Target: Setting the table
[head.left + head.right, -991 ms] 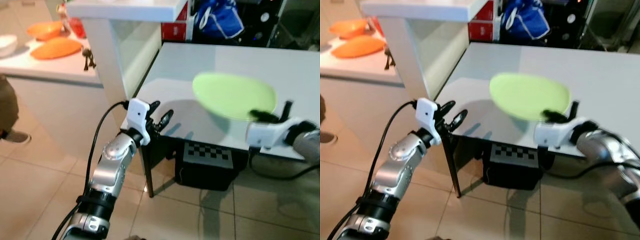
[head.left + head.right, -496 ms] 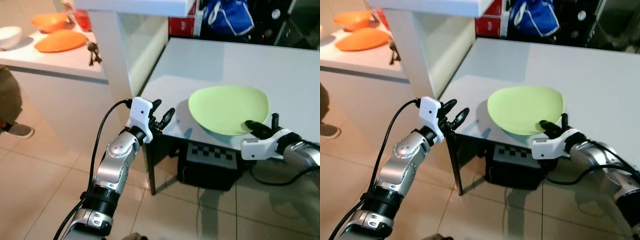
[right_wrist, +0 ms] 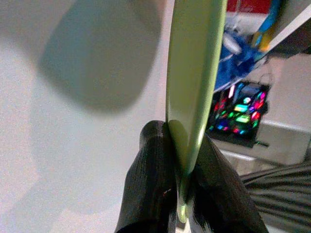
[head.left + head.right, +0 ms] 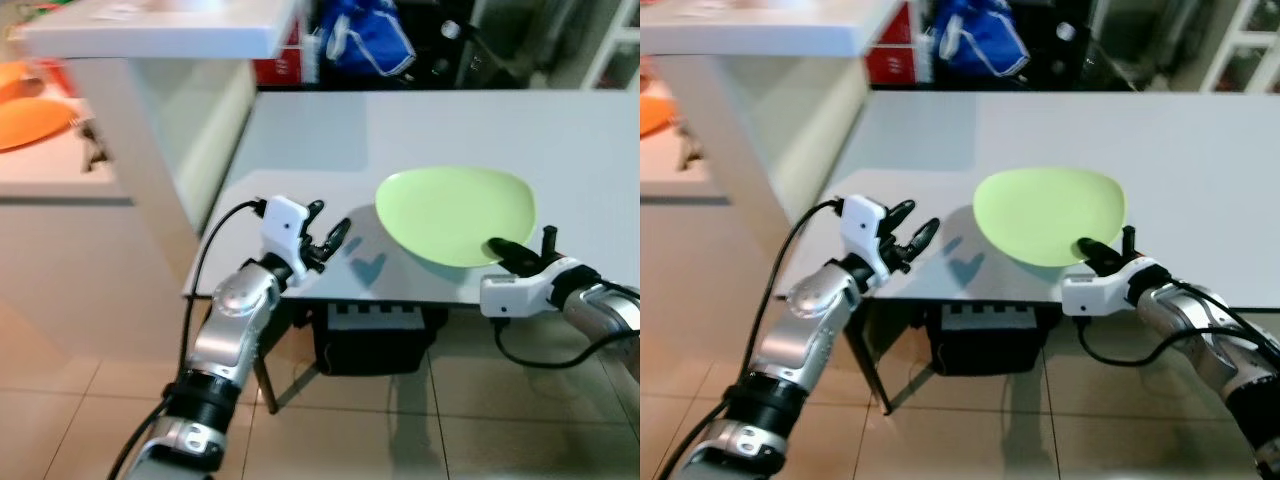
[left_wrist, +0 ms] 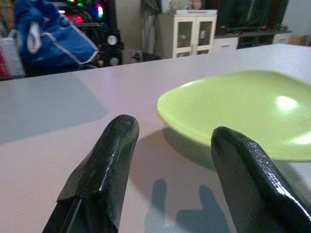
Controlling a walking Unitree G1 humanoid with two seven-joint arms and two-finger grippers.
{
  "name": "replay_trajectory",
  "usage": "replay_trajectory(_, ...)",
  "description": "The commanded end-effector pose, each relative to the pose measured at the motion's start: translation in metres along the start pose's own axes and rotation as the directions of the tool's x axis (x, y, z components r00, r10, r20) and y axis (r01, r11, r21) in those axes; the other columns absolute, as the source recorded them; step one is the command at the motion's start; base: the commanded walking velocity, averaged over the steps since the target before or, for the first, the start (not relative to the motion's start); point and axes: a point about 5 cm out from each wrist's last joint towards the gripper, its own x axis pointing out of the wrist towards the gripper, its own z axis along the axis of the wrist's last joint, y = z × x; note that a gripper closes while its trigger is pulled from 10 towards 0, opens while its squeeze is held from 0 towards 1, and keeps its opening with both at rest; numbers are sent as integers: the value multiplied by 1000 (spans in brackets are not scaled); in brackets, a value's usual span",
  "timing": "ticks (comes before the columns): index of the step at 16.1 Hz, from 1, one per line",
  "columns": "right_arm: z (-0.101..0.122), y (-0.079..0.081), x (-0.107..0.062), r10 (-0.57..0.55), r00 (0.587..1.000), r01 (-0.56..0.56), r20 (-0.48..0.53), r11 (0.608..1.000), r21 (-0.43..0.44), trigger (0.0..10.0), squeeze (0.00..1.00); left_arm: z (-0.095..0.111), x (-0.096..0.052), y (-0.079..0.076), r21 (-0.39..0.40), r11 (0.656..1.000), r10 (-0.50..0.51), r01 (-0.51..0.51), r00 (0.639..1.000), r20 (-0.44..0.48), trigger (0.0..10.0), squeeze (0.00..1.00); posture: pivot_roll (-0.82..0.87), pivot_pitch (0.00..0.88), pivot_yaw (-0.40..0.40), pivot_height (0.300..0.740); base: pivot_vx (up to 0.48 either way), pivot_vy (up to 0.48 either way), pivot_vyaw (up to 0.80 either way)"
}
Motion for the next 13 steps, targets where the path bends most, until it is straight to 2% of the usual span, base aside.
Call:
replay_trajectory(1, 3, -14, 3, -79, 997, 79, 21, 997, 9, 10000, 0, -1, -3, 8, 12, 1000, 27, -27, 1000, -9, 10000, 0, -103, 0, 65, 740, 0, 0, 0)
replay_trajectory(5, 4, -15, 4, -82, 996, 82, 26, 997, 15, 10000, 0, 0, -3, 11, 30, 999, 42, -42, 999, -10, 10000, 0, -101, 0, 67, 740, 0, 0, 0)
replay_trajectory(7, 5, -16, 5, -86, 996, 85, 26, 996, 18, 10000, 0, 0, -3, 11, 14, 999, 38, -38, 999, -14, 10000, 0, -101, 0, 69, 740, 0, 0, 0)
replay_trajectory(13, 5, -14, 4, -79, 997, 78, 23, 997, 27, 10000, 0, 0, -3, 9, 1, 1000, 18, -18, 1000, -11, 10000, 0, -103, 0, 68, 740, 446, 0, 0)
